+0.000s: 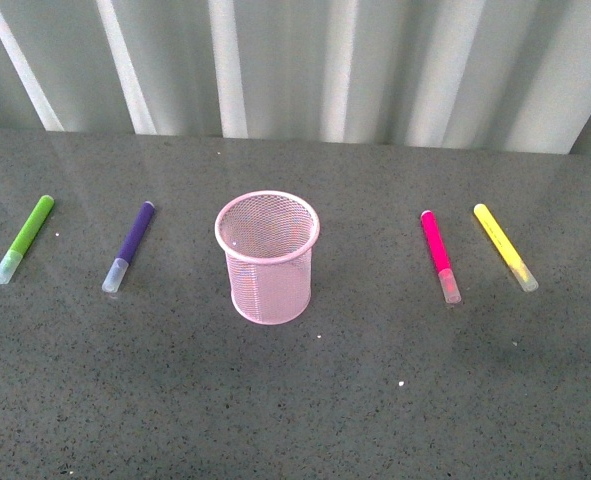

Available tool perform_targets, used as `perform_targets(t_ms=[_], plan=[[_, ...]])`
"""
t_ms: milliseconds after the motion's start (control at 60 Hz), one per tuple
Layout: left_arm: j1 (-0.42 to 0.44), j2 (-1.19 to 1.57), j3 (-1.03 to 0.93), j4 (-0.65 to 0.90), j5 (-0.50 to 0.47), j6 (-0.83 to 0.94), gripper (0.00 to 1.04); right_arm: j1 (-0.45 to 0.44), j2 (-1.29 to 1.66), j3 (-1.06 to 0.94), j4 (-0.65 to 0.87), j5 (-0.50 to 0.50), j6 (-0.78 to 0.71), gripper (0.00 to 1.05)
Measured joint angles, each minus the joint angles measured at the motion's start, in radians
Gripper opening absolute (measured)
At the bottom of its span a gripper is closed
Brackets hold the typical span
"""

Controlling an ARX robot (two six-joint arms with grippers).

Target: Insert purple and pink pens into pink cup

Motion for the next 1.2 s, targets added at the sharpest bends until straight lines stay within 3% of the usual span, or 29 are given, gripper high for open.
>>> perform_targets(t_ms=[1199], plan=[[0.0, 0.0, 0.0, 0.0, 0.0, 0.0, 0.98, 0.0, 0.0, 0.0, 0.0, 0.0, 0.0, 0.98]])
